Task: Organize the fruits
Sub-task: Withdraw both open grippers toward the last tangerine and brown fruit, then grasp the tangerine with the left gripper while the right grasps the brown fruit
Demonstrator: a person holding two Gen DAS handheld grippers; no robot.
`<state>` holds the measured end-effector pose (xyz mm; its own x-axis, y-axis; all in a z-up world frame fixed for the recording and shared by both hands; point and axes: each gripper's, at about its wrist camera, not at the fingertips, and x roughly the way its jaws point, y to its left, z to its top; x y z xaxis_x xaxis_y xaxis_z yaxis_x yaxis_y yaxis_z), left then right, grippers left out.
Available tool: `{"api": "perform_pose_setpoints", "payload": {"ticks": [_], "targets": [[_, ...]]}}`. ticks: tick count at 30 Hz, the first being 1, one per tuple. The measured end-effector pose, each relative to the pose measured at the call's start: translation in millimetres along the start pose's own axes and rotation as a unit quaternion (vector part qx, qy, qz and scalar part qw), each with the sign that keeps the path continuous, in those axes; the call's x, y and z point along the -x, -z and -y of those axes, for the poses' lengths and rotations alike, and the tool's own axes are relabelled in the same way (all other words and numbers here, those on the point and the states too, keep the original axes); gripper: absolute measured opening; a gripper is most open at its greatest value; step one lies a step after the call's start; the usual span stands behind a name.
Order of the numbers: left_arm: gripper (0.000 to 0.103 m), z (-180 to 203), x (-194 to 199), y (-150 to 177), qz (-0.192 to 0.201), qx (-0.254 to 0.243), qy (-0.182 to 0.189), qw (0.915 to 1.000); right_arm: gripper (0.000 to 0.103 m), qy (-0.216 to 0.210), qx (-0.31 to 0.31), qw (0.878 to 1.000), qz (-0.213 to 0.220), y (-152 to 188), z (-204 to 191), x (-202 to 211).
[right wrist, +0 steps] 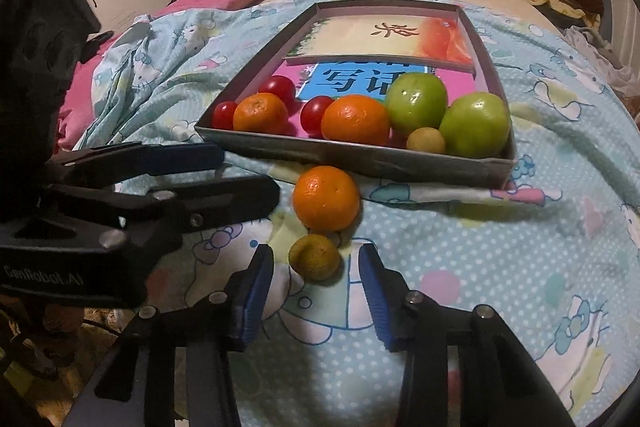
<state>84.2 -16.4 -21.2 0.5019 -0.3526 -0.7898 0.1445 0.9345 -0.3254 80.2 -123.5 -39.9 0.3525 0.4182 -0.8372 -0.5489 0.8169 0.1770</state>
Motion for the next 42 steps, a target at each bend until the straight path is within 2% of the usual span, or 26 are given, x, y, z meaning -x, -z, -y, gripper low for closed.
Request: {"api": "perform_pose_setpoints", "payload": {"ticks": [11,18,23,34,40,42], "targets": [[0.064,7.7,-15.9,-1.2,-0.02,-0.016,0.011,0.9996,0.035,0.004,0.008,1.0,-0.01,-2.6,-1.4,-13.9],[0.054,6.3,-20.7,-1.0,-0.027,-0.012,0.022,0.9993,0.029,0.005,0.009,1.0,-0.014,-2.0,0.7,-18.8],[0.048,5.7,-23.8,-2.2,-0.026,-0.004,0.037,0.999,0.028,0.005,0.011,1.0,-0.013,-1.6,-0.2,-18.5],[0.048,14.8,-39.4,-3.0,-0.037,-0.023,0.036,0.9984,0.028,0.009,0.015,1.0,-0.013,-1.8,-1.8,-19.8],[0.037,14.8,-49.2,-8.6,-0.038,-0.025,0.035,0.9984,0.028,0.008,0.015,1.0,-0.014,-1.9,-1.5,-20.2],[0.036,15.2,-50.5,-9.3,-0.038,-0.027,0.034,0.9983,0.028,0.008,0.014,1.0,-0.014,-1.7,-1.5,-20.4]]}}
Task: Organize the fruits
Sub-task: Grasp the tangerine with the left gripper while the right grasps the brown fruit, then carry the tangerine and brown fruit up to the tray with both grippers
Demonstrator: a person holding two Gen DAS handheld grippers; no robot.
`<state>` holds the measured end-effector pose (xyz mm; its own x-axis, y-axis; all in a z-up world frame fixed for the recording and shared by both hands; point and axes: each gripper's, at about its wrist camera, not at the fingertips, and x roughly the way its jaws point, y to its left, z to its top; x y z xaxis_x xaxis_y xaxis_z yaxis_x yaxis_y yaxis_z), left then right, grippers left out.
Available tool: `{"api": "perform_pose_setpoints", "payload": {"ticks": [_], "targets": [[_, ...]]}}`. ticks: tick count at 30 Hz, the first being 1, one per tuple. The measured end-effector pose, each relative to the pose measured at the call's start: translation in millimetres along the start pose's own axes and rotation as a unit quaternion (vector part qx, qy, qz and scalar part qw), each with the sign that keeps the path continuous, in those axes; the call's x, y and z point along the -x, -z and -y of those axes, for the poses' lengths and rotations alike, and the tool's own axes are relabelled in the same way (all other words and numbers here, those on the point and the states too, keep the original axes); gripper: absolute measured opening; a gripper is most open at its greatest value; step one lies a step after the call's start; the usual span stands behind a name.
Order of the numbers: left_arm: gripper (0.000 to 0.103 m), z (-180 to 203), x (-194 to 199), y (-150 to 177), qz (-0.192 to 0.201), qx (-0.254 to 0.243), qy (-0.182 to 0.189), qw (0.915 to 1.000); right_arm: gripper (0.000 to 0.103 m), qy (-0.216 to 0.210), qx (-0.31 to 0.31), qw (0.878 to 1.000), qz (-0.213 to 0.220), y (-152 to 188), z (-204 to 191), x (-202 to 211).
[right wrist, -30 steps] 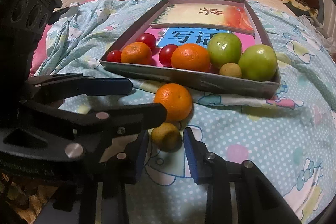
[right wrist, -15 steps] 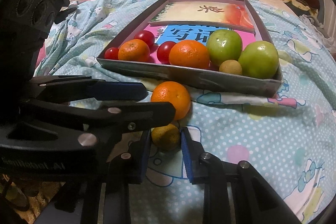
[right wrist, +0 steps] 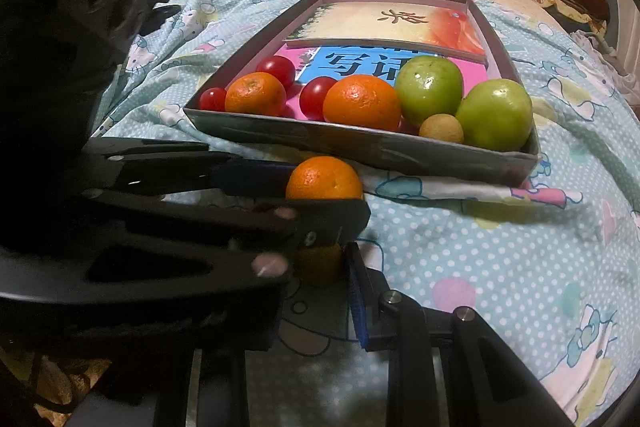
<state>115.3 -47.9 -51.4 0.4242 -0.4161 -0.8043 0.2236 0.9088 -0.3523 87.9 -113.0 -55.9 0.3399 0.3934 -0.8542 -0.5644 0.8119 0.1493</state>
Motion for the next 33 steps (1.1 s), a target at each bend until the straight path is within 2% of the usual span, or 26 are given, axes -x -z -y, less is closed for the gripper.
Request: {"api": "perform_pose_setpoints", "payload": {"ticks": [4,10,18,33], "targets": [[0.036,-0.2,4.5,-1.2,0.003,0.002,0.003,1.0,0.028,-0.001,-0.001,1.0,0.001,0.7,-0.2,1.2],[0.036,0.0,33.5,-3.3,0.039,0.006,0.01,0.9992,0.028,-0.003,-0.002,1.0,0.015,-0.4,2.2,8.0],[0.036,-11.1,59.1,0.1,0.065,0.021,0.007,0.9977,0.028,-0.008,-0.021,0.999,0.04,-3.6,12.4,20.3],[0.036,-21.8,74.8,5.3,0.088,0.037,-0.011,0.9953,0.028,-0.016,-0.02,0.996,0.09,-11.7,12.9,38.2]]}}
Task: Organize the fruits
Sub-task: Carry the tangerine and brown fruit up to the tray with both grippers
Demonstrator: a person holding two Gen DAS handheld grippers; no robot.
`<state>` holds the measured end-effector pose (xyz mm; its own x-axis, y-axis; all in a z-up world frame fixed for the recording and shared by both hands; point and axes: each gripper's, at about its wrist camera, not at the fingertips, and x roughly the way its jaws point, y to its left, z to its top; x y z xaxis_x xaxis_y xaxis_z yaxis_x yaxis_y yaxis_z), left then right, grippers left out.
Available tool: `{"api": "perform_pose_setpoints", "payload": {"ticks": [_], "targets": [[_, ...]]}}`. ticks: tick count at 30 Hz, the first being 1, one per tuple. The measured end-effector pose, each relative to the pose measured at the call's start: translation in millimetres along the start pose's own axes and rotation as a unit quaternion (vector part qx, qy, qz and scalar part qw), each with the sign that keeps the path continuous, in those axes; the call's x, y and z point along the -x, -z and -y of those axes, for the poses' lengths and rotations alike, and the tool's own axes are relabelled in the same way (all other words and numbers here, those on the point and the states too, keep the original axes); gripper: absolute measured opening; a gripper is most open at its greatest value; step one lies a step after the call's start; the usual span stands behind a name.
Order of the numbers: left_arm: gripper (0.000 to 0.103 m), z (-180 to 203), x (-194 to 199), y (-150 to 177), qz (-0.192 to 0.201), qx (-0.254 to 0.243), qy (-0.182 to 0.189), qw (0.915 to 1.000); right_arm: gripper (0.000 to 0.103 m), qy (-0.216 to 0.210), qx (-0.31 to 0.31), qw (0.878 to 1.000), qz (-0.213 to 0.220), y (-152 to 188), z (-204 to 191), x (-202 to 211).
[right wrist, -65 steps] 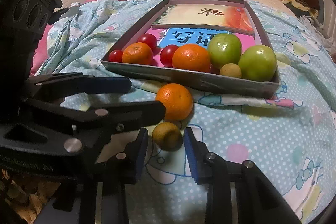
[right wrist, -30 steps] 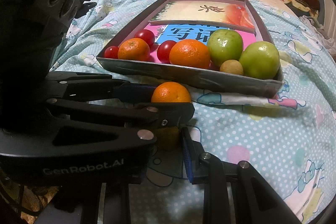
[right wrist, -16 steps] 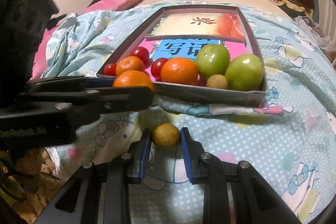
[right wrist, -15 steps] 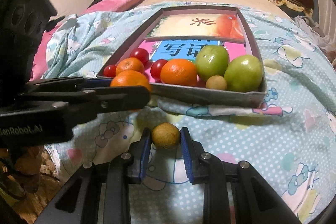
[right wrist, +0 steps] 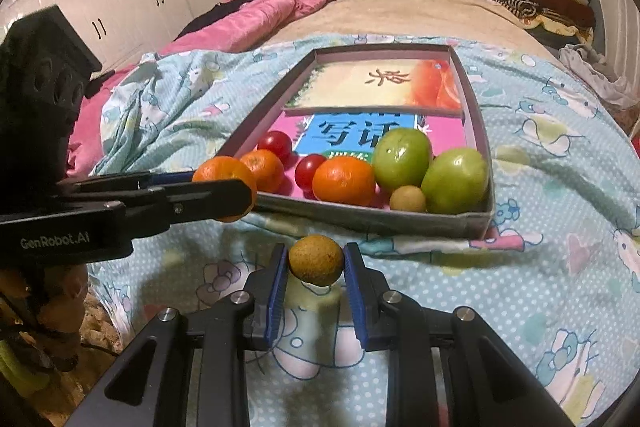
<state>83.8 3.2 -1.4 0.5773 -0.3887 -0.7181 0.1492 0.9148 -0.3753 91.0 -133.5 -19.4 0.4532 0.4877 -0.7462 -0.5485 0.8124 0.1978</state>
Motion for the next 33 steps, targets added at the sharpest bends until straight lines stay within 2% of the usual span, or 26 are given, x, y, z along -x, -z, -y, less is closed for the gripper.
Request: {"api": "perform_pose_setpoints", "payload": {"ticks": [14,33], "targets": [[0.036,-1.2,12.2,-3.0,0.028,0.0,-0.013,0.9995,0.028,0.004,-0.004,0.999,0.039,-12.1,4.1,10.1],[0.036,-20.9,15.8,-12.7,0.055,0.017,-0.053,0.9969,0.028,0.019,0.015,0.997,0.074,-27.2,2.8,12.3]]}}
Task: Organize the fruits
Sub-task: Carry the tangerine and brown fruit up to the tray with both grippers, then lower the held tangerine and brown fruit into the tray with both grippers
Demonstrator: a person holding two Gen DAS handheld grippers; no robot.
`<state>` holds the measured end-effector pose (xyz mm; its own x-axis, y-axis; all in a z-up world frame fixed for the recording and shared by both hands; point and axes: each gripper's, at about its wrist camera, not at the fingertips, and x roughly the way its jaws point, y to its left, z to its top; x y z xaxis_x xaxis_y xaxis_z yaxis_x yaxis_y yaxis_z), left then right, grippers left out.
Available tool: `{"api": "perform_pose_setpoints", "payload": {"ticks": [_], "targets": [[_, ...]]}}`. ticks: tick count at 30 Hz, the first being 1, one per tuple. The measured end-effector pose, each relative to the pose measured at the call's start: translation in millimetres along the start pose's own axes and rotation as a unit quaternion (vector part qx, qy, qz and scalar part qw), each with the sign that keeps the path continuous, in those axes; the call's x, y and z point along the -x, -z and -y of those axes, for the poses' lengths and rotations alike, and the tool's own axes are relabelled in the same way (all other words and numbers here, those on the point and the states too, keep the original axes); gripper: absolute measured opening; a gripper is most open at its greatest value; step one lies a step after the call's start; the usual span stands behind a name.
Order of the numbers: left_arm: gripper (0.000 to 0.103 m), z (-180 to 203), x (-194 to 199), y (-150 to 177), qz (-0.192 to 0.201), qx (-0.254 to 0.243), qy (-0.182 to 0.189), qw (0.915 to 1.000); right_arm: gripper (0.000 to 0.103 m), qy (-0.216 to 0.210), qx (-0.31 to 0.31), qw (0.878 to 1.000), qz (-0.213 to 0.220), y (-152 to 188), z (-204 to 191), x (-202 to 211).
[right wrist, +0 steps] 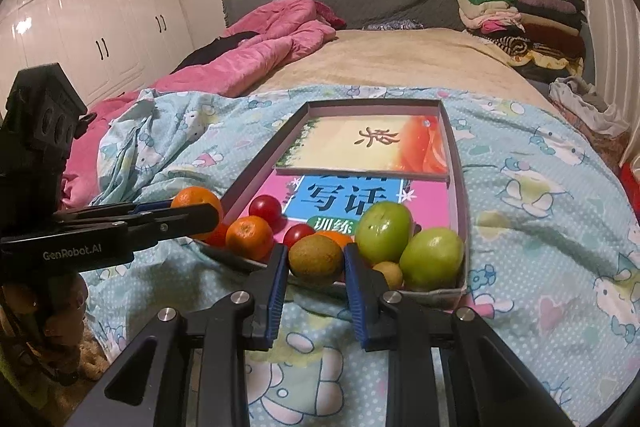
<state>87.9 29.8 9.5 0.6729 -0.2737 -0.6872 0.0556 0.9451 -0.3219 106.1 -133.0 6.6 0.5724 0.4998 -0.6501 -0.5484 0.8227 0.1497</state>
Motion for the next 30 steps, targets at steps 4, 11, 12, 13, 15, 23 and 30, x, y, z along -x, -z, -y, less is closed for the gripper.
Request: {"api": "perform_pose_setpoints", "payload": {"ticks": [4,11,12,13,15,23,30], "targets": [[0.036,-6.3,-4.1,-4.5,0.002,0.008,-0.007,0.9999,0.028,0.002,0.01,1.0,0.005,-3.5,-2.2,-2.0],[0.036,-10.9,-11.7,-10.3,0.006,0.006,-0.02,0.9998,0.028,0.003,0.019,1.0,0.01,-9.3,-4.7,-6.7],[0.036,-10.2,-13.1,-10.8,0.007,0.002,-0.025,0.9997,0.028,0.003,0.019,1.0,0.012,-10.2,-4.9,-6.9],[0.036,-9.6,-14.7,-10.9,0.006,-0.001,-0.027,0.9996,0.028,0.003,0.02,1.0,0.013,-11.2,-5.3,-7.1],[0.036,-9.5,-18.5,-10.7,0.002,-0.004,-0.032,0.9995,0.028,0.001,0.02,1.0,0.014,-12.7,-5.9,-8.5],[0.036,-12.9,-27.7,-10.6,-0.008,-0.002,-0.046,0.9989,0.028,-0.005,0.038,0.999,0.01,-15.4,-18.1,-17.6],[0.036,-19.6,-33.1,-10.3,-0.017,0.005,-0.052,0.9985,0.028,-0.016,0.048,0.999,0.004,-17.6,-29.7,-31.7]]}}
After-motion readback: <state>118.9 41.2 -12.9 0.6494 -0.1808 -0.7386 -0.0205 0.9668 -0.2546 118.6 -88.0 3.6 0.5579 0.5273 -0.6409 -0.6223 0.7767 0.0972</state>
